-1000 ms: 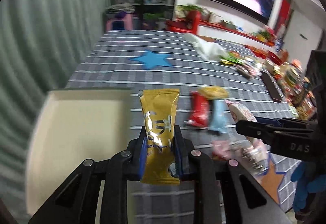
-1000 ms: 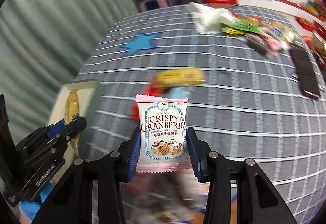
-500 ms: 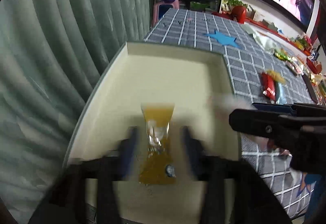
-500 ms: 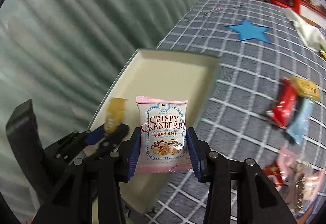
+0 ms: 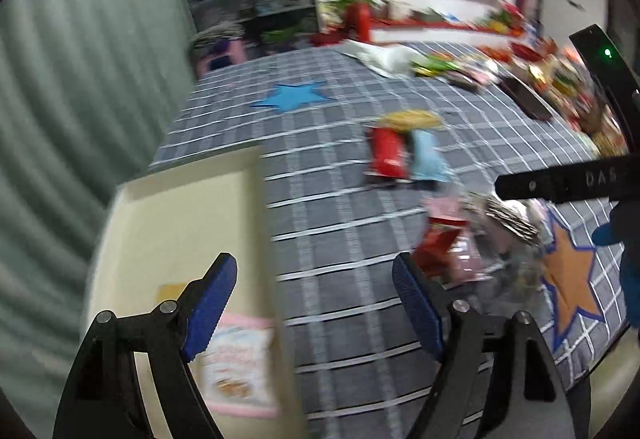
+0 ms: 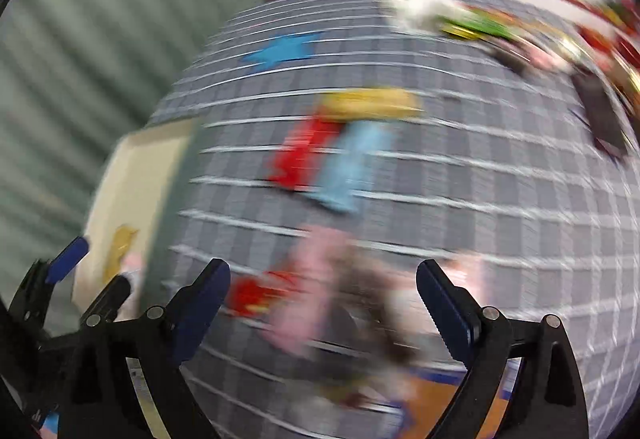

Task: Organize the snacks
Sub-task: 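Grasp the small red packet with the left tool while the right tool grasps the jerky packet, then carry both packets over the cream tray and release them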

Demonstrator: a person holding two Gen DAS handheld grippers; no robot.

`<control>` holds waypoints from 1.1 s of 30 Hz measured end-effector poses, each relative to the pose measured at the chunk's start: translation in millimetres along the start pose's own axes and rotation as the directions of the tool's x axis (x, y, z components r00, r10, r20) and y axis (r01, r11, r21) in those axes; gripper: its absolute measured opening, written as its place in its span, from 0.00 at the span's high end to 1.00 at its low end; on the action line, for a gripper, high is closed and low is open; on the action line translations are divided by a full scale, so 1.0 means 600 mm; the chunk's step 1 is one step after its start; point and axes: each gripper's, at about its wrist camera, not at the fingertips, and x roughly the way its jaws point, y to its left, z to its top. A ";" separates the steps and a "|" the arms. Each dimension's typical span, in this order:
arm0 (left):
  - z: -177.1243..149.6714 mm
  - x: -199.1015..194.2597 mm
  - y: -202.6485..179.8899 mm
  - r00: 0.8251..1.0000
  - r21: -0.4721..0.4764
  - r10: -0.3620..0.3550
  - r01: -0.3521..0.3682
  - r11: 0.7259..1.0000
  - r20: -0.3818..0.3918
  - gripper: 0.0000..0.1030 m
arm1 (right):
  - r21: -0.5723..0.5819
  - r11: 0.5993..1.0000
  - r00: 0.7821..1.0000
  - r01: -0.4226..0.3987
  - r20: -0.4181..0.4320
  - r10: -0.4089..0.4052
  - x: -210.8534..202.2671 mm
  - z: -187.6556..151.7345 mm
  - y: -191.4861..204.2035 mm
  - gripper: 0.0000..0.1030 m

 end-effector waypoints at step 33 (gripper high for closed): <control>0.006 0.117 -0.053 0.974 -0.068 -0.151 0.141 0.988 -0.172 0.73 | -0.439 0.866 0.969 0.239 0.056 -0.239 0.036 -0.046 0.047 0.41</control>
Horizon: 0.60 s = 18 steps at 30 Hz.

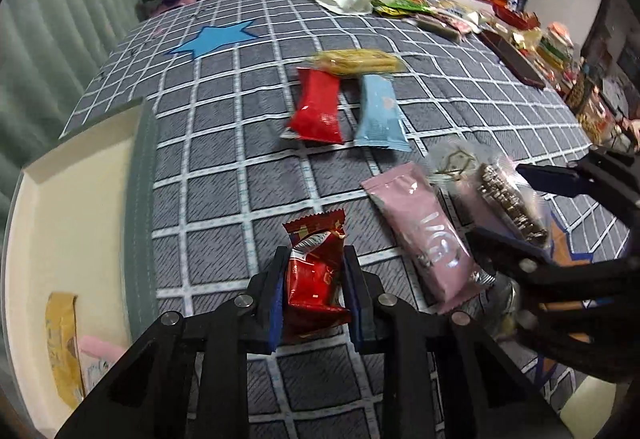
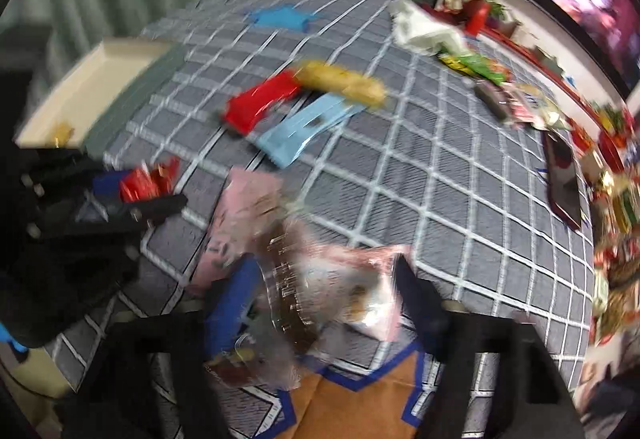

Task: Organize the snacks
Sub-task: 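Carry both packets over the cream tray and release them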

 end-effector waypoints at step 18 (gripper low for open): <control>-0.005 -0.130 0.061 0.984 -0.111 0.032 -0.012 0.994 0.177 0.73 | 0.309 0.903 0.953 -0.300 0.128 0.273 -0.065 -0.002 -0.096 0.58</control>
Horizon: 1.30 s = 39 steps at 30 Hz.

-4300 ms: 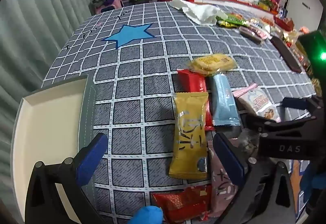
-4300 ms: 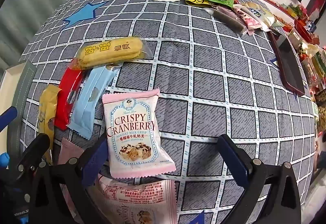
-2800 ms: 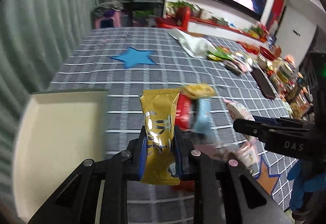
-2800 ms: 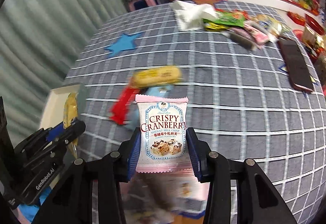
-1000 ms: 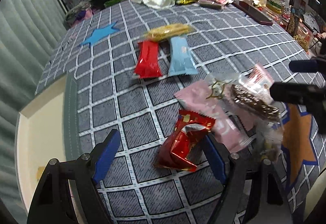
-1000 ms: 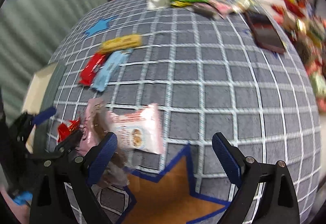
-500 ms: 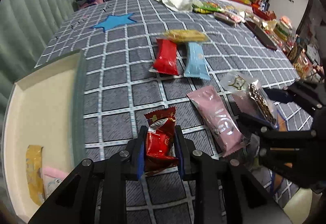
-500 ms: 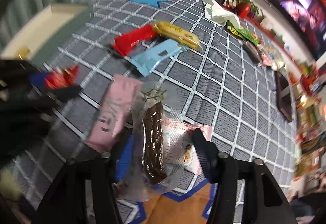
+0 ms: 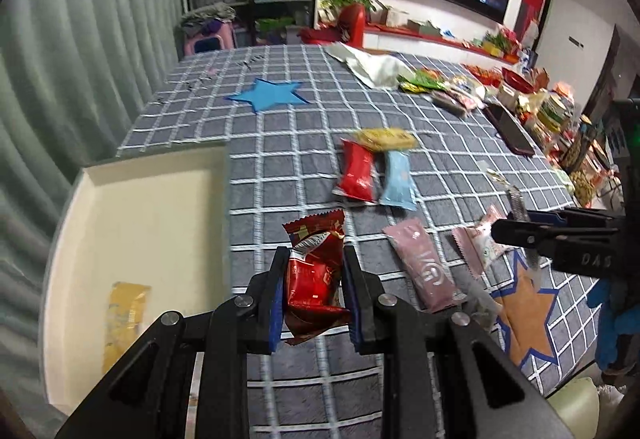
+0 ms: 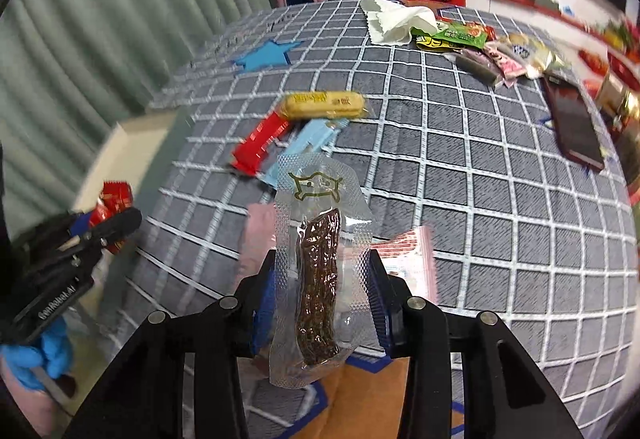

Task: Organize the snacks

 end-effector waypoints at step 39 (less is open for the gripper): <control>-0.070 -0.050 0.054 0.994 -0.080 0.006 0.002 0.997 0.107 0.18 | 0.239 0.970 0.996 -0.032 0.094 0.010 0.034 -0.013 0.035 0.00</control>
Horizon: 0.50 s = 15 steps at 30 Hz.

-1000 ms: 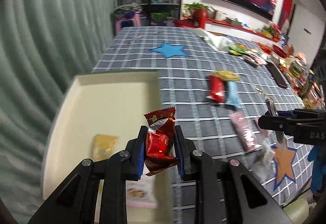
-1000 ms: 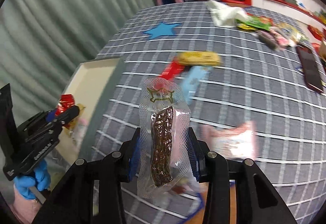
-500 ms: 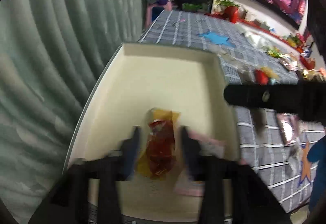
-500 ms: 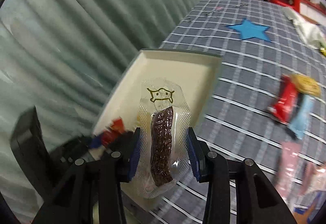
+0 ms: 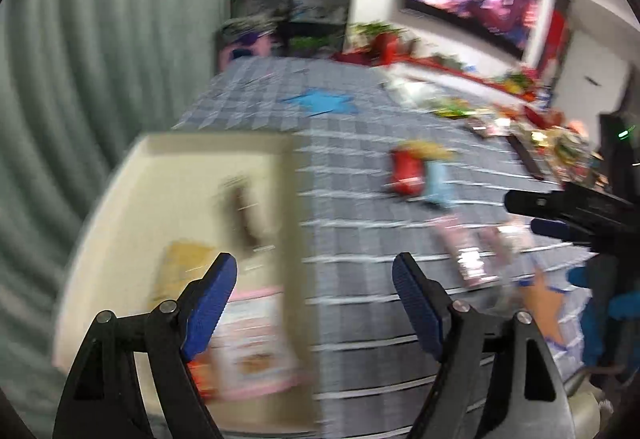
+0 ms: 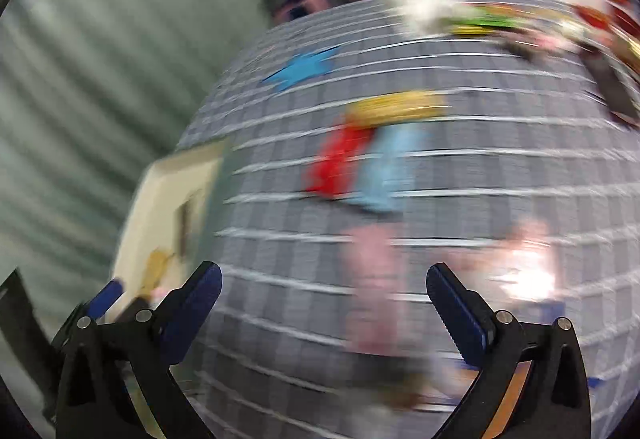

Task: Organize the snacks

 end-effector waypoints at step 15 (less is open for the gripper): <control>-0.006 0.143 -0.157 0.997 0.001 -0.005 0.005 1.000 -0.081 0.15 | 0.355 0.926 0.953 -0.130 0.302 0.018 -0.103 -0.064 -0.317 0.00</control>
